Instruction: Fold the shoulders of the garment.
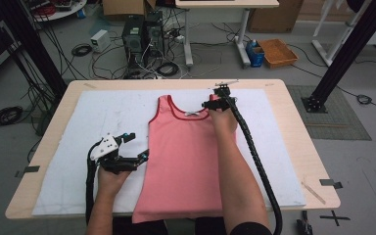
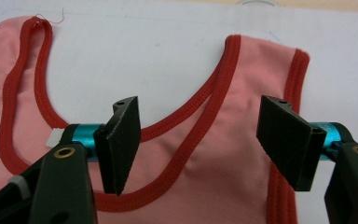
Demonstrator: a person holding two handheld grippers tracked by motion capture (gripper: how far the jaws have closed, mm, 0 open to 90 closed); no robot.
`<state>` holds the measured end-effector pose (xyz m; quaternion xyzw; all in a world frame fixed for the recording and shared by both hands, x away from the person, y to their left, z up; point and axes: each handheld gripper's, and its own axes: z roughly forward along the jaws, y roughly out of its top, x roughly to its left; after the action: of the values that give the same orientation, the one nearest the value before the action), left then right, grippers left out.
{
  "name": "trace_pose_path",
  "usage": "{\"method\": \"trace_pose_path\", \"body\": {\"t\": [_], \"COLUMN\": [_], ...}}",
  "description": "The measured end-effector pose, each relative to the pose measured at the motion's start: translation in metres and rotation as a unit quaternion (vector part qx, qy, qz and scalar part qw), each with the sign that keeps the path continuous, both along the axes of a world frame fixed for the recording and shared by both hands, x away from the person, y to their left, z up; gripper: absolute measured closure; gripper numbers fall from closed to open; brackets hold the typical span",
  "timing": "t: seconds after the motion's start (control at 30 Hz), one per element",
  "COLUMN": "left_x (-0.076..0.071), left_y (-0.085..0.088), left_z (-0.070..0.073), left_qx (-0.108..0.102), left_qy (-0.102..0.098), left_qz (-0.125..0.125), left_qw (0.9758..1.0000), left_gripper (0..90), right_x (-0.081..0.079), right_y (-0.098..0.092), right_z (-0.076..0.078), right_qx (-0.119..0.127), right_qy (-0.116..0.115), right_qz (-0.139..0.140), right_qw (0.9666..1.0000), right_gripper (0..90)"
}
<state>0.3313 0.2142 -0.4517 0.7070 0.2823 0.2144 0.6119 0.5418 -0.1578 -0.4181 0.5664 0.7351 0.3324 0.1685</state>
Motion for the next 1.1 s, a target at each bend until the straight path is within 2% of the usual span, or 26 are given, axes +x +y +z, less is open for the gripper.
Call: {"method": "trace_pose_path", "body": {"t": [0.27, 0.43, 0.93, 1.1], "left_x": [0.000, 0.000, 0.000, 0.000], "left_y": [0.000, 0.000, 0.000, 0.000], "left_z": [0.000, 0.000, 0.000, 0.000], "left_qx": [-0.001, -0.003, -0.002, -0.002], "left_qy": [0.001, 0.001, 0.001, 0.001], "left_qz": [0.000, 0.000, -0.001, -0.001], "left_qw": [1.0000, 1.0000, 1.0000, 1.0000], "left_gripper": [13.6, 13.6, 13.6, 13.6], "right_x": [-0.004, -0.007, -0.012, -0.013], "right_y": [-0.002, -0.001, -0.005, -0.004], "right_z": [0.005, 0.009, 0.015, 0.018], "right_qx": [-0.026, -0.039, -0.054, -0.074], "right_qy": [0.001, -0.007, -0.012, -0.021], "right_qz": [-0.001, 0.001, 0.000, 0.000], "right_qw": [0.9997, 0.9992, 0.9985, 0.9970], "right_gripper": [27.8, 26.6, 24.1, 23.5]}}
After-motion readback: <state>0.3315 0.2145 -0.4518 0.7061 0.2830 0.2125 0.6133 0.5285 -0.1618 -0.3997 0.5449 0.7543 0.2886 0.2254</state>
